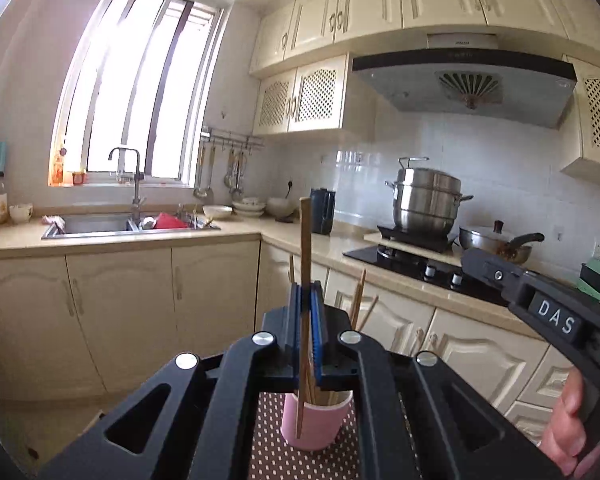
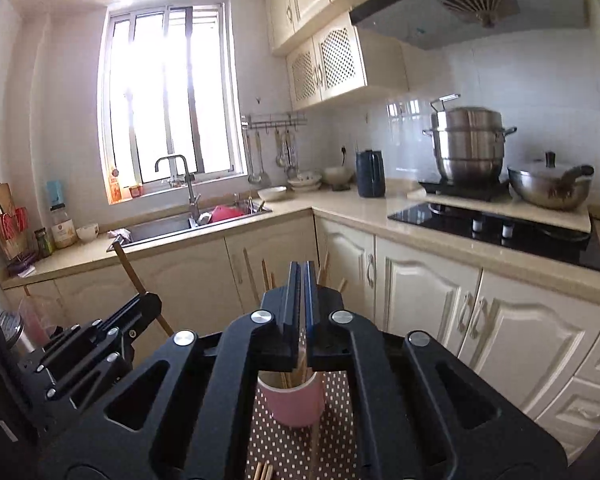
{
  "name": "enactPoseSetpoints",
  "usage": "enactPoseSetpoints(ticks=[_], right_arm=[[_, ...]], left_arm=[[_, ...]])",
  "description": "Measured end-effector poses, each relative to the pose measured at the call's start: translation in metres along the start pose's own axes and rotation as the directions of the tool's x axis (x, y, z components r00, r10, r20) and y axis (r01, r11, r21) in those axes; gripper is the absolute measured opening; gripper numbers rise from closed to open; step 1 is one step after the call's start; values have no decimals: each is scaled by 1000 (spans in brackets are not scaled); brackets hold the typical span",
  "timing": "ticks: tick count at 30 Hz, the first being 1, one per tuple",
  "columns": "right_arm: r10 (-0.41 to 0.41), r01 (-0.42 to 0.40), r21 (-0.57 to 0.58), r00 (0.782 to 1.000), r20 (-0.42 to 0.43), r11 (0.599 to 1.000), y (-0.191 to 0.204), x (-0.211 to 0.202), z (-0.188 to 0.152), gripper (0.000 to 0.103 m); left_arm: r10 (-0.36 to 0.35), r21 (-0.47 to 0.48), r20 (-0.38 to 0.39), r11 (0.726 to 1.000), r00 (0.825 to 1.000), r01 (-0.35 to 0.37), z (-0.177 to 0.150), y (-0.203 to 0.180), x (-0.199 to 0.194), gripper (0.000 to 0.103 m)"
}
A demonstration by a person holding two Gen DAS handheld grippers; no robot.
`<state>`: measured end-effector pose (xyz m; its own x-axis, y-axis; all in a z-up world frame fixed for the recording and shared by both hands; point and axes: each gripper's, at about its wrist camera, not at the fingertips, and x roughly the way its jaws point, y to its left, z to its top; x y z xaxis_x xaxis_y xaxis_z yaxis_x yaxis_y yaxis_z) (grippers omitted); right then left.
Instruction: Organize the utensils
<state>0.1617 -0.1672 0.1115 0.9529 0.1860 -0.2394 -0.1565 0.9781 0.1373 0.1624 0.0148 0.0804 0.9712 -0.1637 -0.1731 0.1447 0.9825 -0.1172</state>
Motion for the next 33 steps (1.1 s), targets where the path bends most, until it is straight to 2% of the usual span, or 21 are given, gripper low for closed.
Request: enactPoseSetpoints(ticks=[4, 8, 10, 11, 12, 17, 23, 25, 27, 29, 30, 31, 32, 33], right_arm=[[16, -17, -27, 998, -63, 999, -7, 17, -11, 2], [-22, 25, 12, 975, -223, 1000, -30, 49, -38, 4], [-55, 62, 14, 951, -305, 998, -39, 68, -55, 28], [-63, 76, 25, 936, -346, 997, -45, 79, -65, 64], [-63, 79, 29, 927, -371, 996, -48, 85, -75, 70], [-79, 103, 19, 855, -512, 994, -57, 122, -124, 70], [-139, 172, -5, 778, -613, 985, -73, 156, -162, 68], [-171, 198, -30, 752, -636, 980, -77, 167, -171, 59], [-157, 192, -20, 730, -665, 981, -83, 175, -179, 43], [-147, 189, -19, 695, -703, 982, -83, 183, -190, 34], [-152, 191, -25, 690, -708, 981, -83, 186, -194, 32], [-173, 193, -49, 703, -690, 980, -81, 185, -194, 26], [-191, 197, -70, 703, -685, 978, -79, 185, -195, 13], [-179, 191, -59, 705, -686, 980, -79, 185, -195, 8]], left_arm=[[-3, 2, 5, 1000, 1000, 3, 1, 1, 4, 5], [7, -16, -33, 1000, 999, -7, -5, 12, 9, 5], [12, -18, -61, 1000, 998, -13, -9, 16, 13, 5], [22, -17, -74, 1000, 997, -23, -11, 18, 15, 5], [34, -16, -85, 999, 996, -36, -12, 22, 17, 5], [48, -27, -144, 998, 988, -53, -19, 36, 26, 5], [58, -24, -165, 998, 985, -63, -24, 46, 29, 5], [52, -25, -175, 998, 983, -58, -26, 47, 33, 5], [48, -21, -180, 998, 982, -52, -28, 46, 36, 5], [53, -14, -191, 998, 980, -57, -31, 45, 41, 5], [55, -16, -202, 998, 978, -60, -33, 45, 45, 5], [54, -19, -210, 998, 976, -59, -35, 45, 48, 5], [52, -20, -218, 998, 975, -58, -36, 46, 51, 5], [54, -19, -221, 998, 974, -60, -37, 45, 52, 5]])
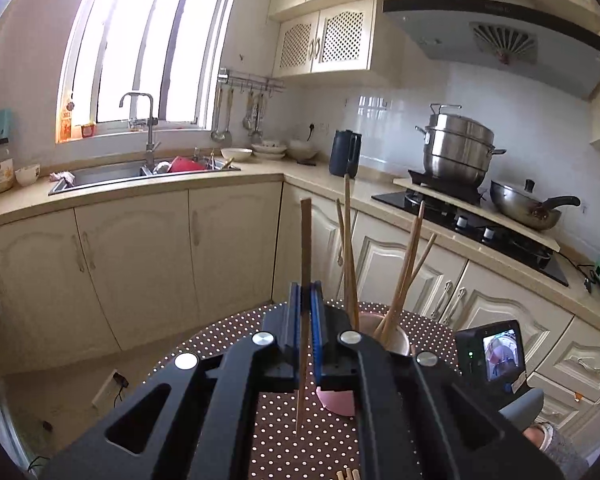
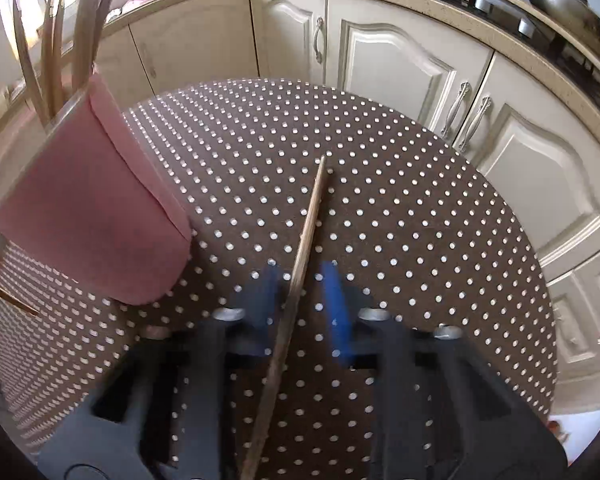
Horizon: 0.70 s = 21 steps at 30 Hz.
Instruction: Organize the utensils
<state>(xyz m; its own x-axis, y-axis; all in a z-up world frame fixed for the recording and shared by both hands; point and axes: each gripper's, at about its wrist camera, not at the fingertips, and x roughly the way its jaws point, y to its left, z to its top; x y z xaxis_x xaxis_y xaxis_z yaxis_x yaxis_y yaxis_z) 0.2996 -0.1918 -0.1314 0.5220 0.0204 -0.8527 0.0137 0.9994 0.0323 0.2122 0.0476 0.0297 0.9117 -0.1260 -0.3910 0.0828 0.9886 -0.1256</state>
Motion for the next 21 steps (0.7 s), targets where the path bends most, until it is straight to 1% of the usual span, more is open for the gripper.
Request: enactPoseSetpoints(ticks=[2, 4, 6, 7, 8, 10, 11, 13, 14, 15, 16, 19, 21], right_arm=[[27, -27, 19, 1000, -4, 999, -3, 1, 0, 6], [51, -52, 54, 999, 15, 997, -9, -3, 2, 6], [70, -76, 67, 994, 80, 995, -14, -22, 5, 6], [85, -95, 72, 988, 130, 993, -15, -37, 7, 6], [92, -106, 75, 983, 161, 992, -16, -48, 8, 6], [108, -131, 83, 965, 239, 988, -18, -74, 11, 6], [116, -147, 87, 948, 297, 985, -19, -93, 13, 6], [126, -170, 87, 921, 368, 982, -18, -117, 15, 6], [129, -180, 83, 897, 423, 980, -18, -135, 17, 6], [131, -186, 80, 882, 453, 979, -17, -144, 19, 6], [131, -196, 79, 857, 499, 977, -16, -157, 20, 6], [131, -218, 80, 801, 584, 973, -11, -180, 30, 6], [128, -230, 86, 774, 621, 969, -9, -188, 35, 6]], left_arm=[[10, 0, -8, 1000, 1000, -10, -2, 0, 5, 5], [12, -2, -17, 1000, 1000, -12, -2, 0, 8, 5], [18, -3, -22, 1000, 1000, -18, -2, -1, 10, 5], [20, -3, -22, 1000, 1000, -20, -2, -1, 11, 5], [22, -2, -22, 1000, 1000, -22, -2, -2, 11, 5], [25, -3, -20, 1000, 999, -25, 0, -4, 12, 5], [23, -4, -18, 1000, 1000, -23, 1, -5, 11, 5], [21, -3, -6, 1000, 1000, -21, 4, -8, 9, 5], [21, 0, 1, 1000, 1000, -21, 5, -9, 7, 5], [22, 2, 5, 1000, 1000, -22, 6, -10, 6, 5], [19, 3, 10, 1000, 1000, -19, 8, -12, 5, 5], [4, 2, 29, 1000, 1000, -4, 14, -16, 1, 5], [-6, 5, 45, 1000, 999, 6, 19, -18, -3, 5]])
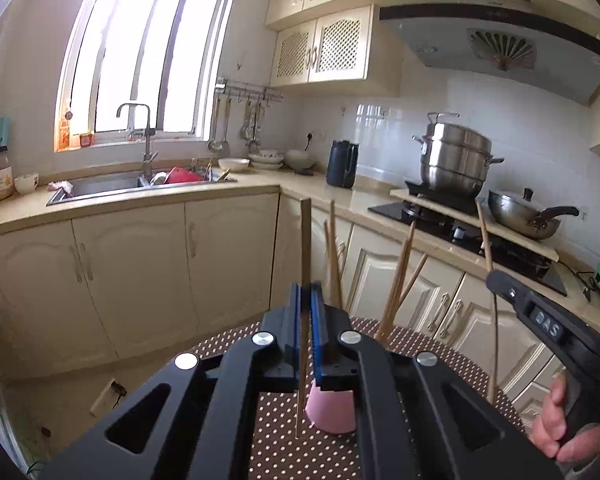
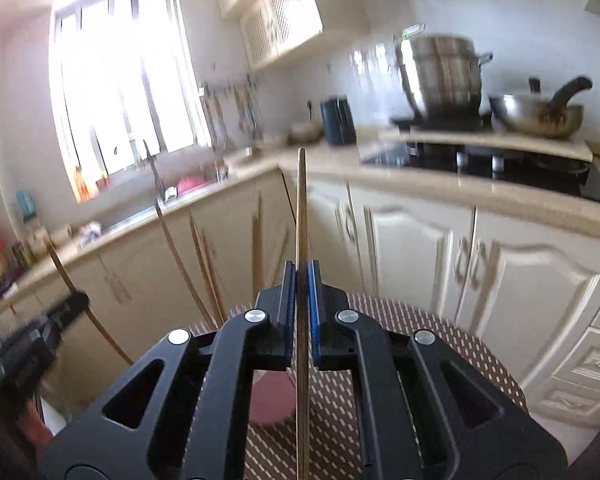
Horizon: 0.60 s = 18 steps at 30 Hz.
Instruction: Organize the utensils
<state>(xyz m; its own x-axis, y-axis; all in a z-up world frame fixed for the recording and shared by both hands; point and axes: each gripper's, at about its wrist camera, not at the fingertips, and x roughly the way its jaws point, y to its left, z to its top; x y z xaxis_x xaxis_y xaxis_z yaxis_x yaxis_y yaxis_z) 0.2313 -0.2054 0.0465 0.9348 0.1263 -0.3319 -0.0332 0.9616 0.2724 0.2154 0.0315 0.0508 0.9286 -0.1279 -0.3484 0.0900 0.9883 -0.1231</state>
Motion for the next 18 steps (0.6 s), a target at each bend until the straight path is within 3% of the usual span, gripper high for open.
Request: enactPoseSetpoints(ticks=[6, 12, 18], right_arm=[[12, -19, 46, 989, 146, 999, 10, 6, 16, 6], [-25, 13, 46, 962, 271, 999, 28, 18, 22, 6], [35, -50, 35, 940, 341, 998, 31, 38, 22, 7]], left_arm=[[-35, 6, 63, 999, 997, 34, 28, -7, -13, 5], [-58, 4, 128, 998, 990, 58, 55, -13, -20, 5], [-79, -31, 99, 996, 992, 82, 60, -15, 0, 5]])
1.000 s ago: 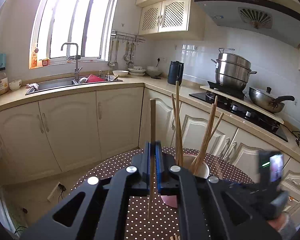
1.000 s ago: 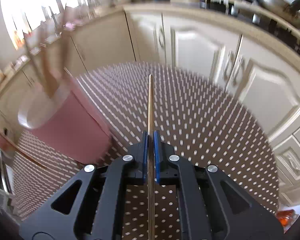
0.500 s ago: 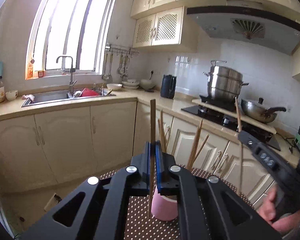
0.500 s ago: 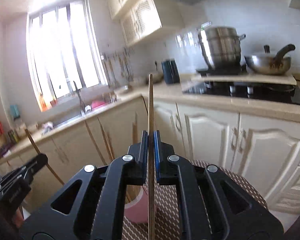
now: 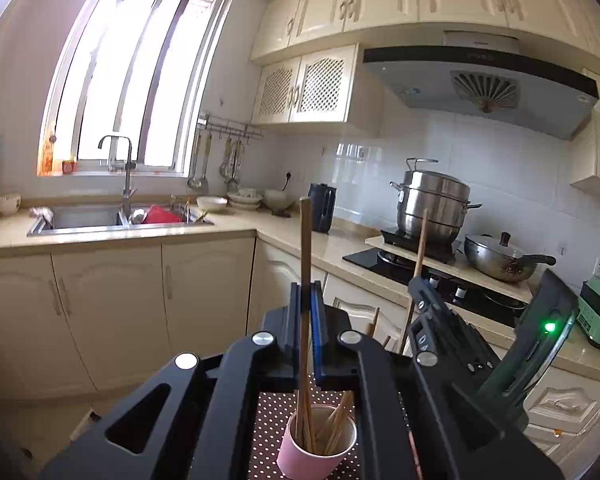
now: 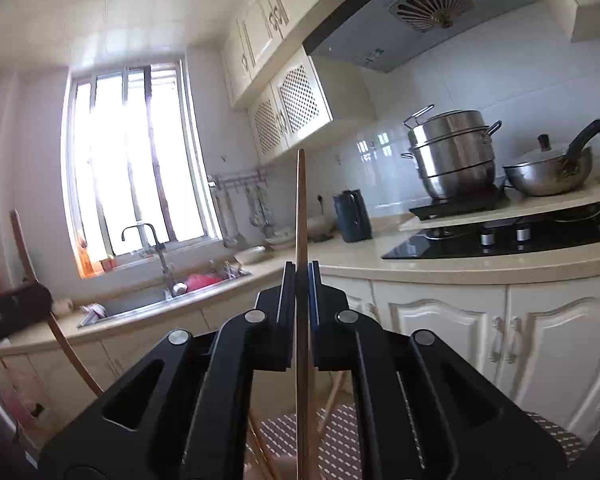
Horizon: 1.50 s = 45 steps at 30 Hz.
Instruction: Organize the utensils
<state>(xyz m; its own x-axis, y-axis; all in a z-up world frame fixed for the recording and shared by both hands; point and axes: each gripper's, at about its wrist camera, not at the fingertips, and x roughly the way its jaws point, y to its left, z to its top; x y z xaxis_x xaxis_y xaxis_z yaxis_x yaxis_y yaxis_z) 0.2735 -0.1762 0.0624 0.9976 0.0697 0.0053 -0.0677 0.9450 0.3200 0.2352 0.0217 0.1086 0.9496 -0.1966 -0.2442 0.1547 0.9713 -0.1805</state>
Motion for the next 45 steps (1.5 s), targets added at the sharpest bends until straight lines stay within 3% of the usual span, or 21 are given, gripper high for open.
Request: enactPoseSetpoints(ticks=[7, 12, 15, 19, 20, 22, 23, 24, 32, 45], right_arm=[[37, -37, -48, 999, -1, 998, 6, 17, -24, 7], [42, -54, -85, 990, -134, 995, 0, 22, -49, 7], [92, -115, -70, 960, -264, 991, -7, 23, -50, 7], [118, -145, -46, 921, -370, 988, -17, 15, -48, 8], [108, -141, -58, 917, -383, 988, -17, 12, -50, 9], [79, -121, -86, 917, -391, 989, -19, 4, -51, 25], [62, -109, -100, 920, -386, 989, -20, -3, -51, 51], [52, -98, -105, 926, -374, 990, -22, -8, -52, 61], [0, -45, -112, 927, -375, 993, -31, -49, -52, 61], [-18, -27, -111, 923, -385, 993, -30, -103, -48, 72]], left_arm=[[11, -8, -92, 1000, 996, -11, -18, 7, 35, 5], [9, 8, -169, 1000, 986, -8, -39, 9, 59, 5], [37, 46, -194, 999, 980, -28, -56, 11, 71, 6], [32, 65, -225, 998, 974, -17, -70, 15, 76, 8], [36, 74, -229, 997, 973, -19, -73, 15, 75, 14], [53, 96, -220, 995, 974, -32, -78, 15, 72, 33], [56, 102, -212, 994, 976, -35, -79, 15, 69, 34], [58, 107, -209, 994, 976, -37, -82, 16, 65, 34], [70, 94, -210, 994, 975, -52, -90, 21, 40, 34], [64, 81, -236, 996, 970, -46, -116, 20, -3, 36]])
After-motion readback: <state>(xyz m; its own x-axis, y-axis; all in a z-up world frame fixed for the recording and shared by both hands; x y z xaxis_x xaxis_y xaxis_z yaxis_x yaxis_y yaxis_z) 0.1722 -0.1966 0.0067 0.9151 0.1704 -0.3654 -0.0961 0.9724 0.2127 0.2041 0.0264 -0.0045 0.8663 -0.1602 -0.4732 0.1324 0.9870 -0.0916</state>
